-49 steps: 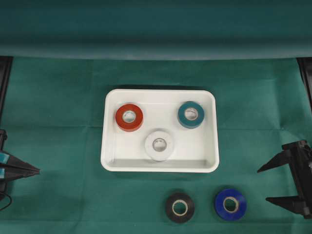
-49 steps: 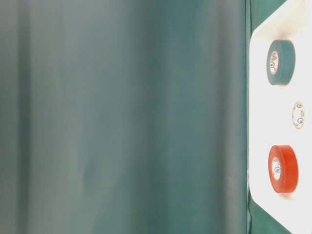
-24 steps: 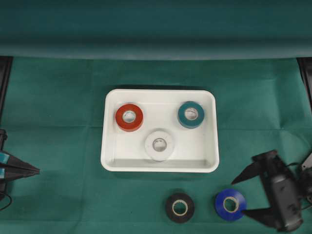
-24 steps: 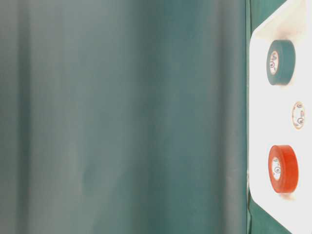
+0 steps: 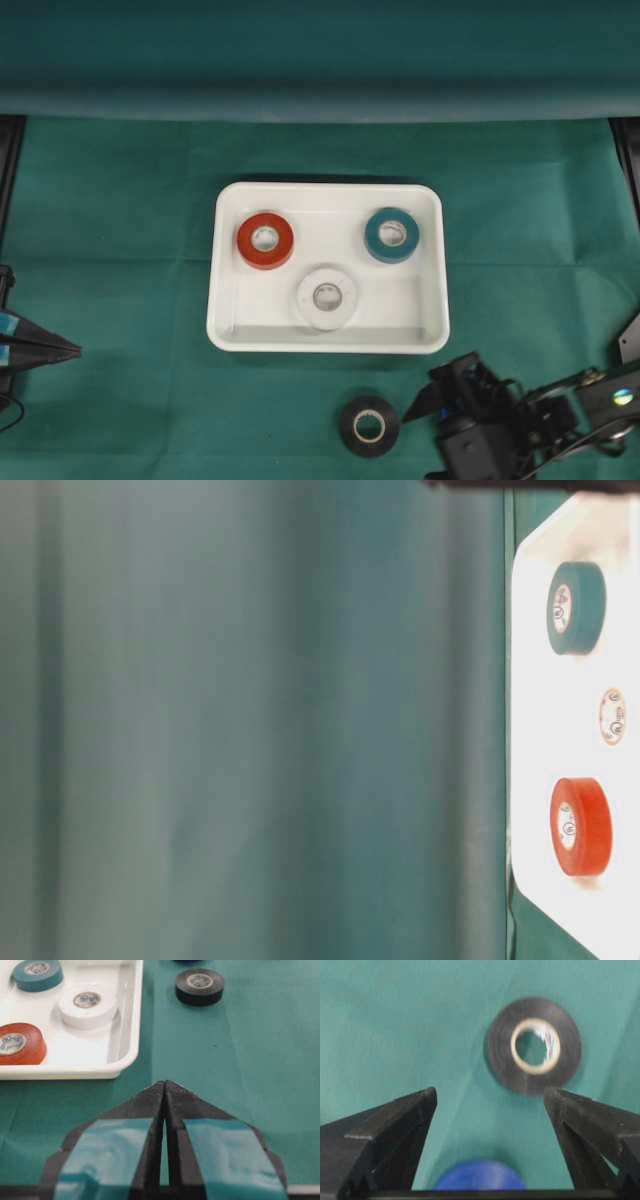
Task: Put the tape into the white case with the right arm.
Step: 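Lower the right gripper into the black tape roll's hole, then lift the black tape and place it in the tray's top middle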
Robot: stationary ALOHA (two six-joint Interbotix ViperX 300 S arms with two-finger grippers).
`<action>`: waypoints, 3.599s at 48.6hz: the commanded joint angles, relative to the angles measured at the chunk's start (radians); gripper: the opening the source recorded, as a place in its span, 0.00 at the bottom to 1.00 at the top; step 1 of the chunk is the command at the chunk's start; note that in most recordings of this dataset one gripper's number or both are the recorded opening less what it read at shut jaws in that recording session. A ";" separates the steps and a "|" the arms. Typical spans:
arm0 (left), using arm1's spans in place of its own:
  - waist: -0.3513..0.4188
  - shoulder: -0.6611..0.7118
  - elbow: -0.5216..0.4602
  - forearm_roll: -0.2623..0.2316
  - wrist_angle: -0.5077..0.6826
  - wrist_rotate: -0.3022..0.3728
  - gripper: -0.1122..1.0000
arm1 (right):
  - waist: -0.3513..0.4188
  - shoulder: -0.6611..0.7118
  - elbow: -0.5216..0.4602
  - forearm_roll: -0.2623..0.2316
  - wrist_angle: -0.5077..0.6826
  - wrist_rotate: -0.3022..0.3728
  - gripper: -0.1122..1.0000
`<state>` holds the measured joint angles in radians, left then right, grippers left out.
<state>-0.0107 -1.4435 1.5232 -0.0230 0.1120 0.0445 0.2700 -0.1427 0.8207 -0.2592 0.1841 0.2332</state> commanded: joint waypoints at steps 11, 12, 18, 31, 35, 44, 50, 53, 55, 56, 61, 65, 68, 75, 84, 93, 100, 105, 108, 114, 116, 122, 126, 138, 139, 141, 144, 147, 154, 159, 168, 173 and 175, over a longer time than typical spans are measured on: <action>0.000 0.009 -0.012 0.000 -0.011 0.002 0.10 | 0.003 0.114 -0.126 -0.003 -0.008 -0.002 0.75; 0.000 0.009 -0.012 -0.002 -0.011 0.002 0.10 | 0.003 0.118 -0.129 -0.005 -0.008 -0.002 0.75; 0.000 0.009 -0.012 -0.002 -0.011 0.002 0.10 | 0.003 0.140 -0.144 -0.005 -0.006 -0.002 0.75; 0.002 0.009 -0.012 -0.002 -0.011 0.002 0.10 | 0.003 0.192 -0.149 -0.005 -0.009 0.000 0.75; 0.000 0.009 -0.012 0.000 -0.011 0.002 0.10 | 0.003 0.213 -0.149 -0.005 -0.015 0.000 0.75; 0.002 0.009 -0.012 -0.002 -0.011 0.002 0.10 | 0.002 0.244 -0.149 -0.005 -0.048 0.000 0.75; 0.000 0.009 -0.012 -0.002 -0.011 0.002 0.10 | -0.002 0.259 -0.149 -0.005 -0.049 0.000 0.74; 0.002 0.009 -0.012 0.000 -0.011 0.002 0.10 | -0.002 0.267 -0.149 -0.005 -0.049 0.000 0.73; 0.000 0.009 -0.012 -0.002 -0.011 0.002 0.10 | -0.003 0.270 -0.149 -0.005 -0.049 0.000 0.71; 0.002 0.009 -0.012 -0.002 -0.011 0.002 0.10 | -0.005 0.273 -0.149 -0.005 -0.051 0.000 0.69; 0.000 0.009 -0.012 -0.002 -0.011 0.002 0.10 | -0.005 0.276 -0.149 -0.005 -0.051 0.000 0.61; 0.002 0.009 -0.012 -0.002 -0.011 0.002 0.10 | -0.006 0.276 -0.147 -0.005 -0.049 0.000 0.51; 0.000 0.009 -0.012 -0.002 -0.011 0.002 0.10 | -0.006 0.276 -0.146 -0.008 -0.049 -0.002 0.41; 0.002 0.009 -0.012 0.000 -0.011 0.002 0.10 | -0.008 0.276 -0.144 -0.020 -0.044 -0.002 0.23; 0.000 0.009 -0.012 -0.002 -0.011 0.002 0.10 | -0.008 0.276 -0.147 -0.034 -0.043 -0.002 0.13; 0.000 0.009 -0.012 0.000 -0.011 0.002 0.10 | -0.006 0.276 -0.150 -0.034 -0.035 -0.002 0.10; 0.000 0.009 -0.012 -0.002 -0.011 0.002 0.10 | -0.008 0.270 -0.153 -0.034 -0.031 -0.002 0.10; 0.002 0.009 -0.012 -0.002 -0.011 0.002 0.10 | -0.006 0.261 -0.156 -0.034 -0.023 -0.002 0.10; 0.002 0.009 -0.012 -0.002 -0.011 0.002 0.10 | -0.008 0.247 -0.163 -0.034 -0.005 -0.003 0.10; 0.000 0.009 -0.012 -0.002 -0.011 0.002 0.10 | -0.008 0.201 -0.187 -0.035 0.066 -0.003 0.10; 0.000 0.009 -0.012 0.000 -0.011 0.002 0.10 | -0.006 0.187 -0.198 -0.034 0.091 -0.003 0.10; 0.000 0.009 -0.012 -0.002 -0.011 0.002 0.10 | -0.005 0.150 -0.225 -0.034 0.146 -0.005 0.10; 0.000 0.009 -0.012 -0.002 -0.011 0.002 0.10 | -0.002 0.140 -0.242 -0.034 0.167 -0.005 0.10; 0.000 0.009 -0.012 -0.002 -0.011 0.002 0.10 | -0.002 0.144 -0.253 -0.034 0.167 -0.003 0.10; 0.000 0.009 -0.012 -0.002 -0.011 0.002 0.10 | -0.005 0.144 -0.253 -0.034 0.166 -0.003 0.10; 0.000 0.009 -0.012 -0.002 -0.011 0.002 0.10 | -0.009 0.146 -0.250 -0.034 0.166 -0.003 0.10; 0.000 0.009 -0.012 -0.002 -0.011 0.002 0.10 | -0.026 0.144 -0.247 -0.034 0.166 -0.005 0.10; 0.000 0.009 -0.012 -0.002 -0.011 0.002 0.10 | -0.051 0.144 -0.249 -0.034 0.166 -0.006 0.10; 0.000 0.009 -0.012 -0.002 -0.011 0.002 0.10 | -0.133 0.144 -0.264 -0.041 0.161 -0.011 0.10; 0.002 0.009 -0.012 -0.002 -0.009 0.002 0.10 | -0.196 0.146 -0.275 -0.052 0.161 -0.014 0.10; 0.000 0.009 -0.012 -0.002 -0.011 0.002 0.10 | -0.321 0.146 -0.279 -0.094 0.129 -0.015 0.10; 0.000 0.009 -0.012 -0.002 -0.011 0.002 0.10 | -0.382 0.150 -0.282 -0.112 0.100 -0.015 0.10; 0.000 0.009 -0.012 -0.002 -0.011 0.002 0.10 | -0.402 0.155 -0.285 -0.117 0.089 -0.015 0.10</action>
<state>-0.0107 -1.4419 1.5232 -0.0245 0.1135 0.0445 -0.1012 0.0261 0.5660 -0.3636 0.2991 0.2194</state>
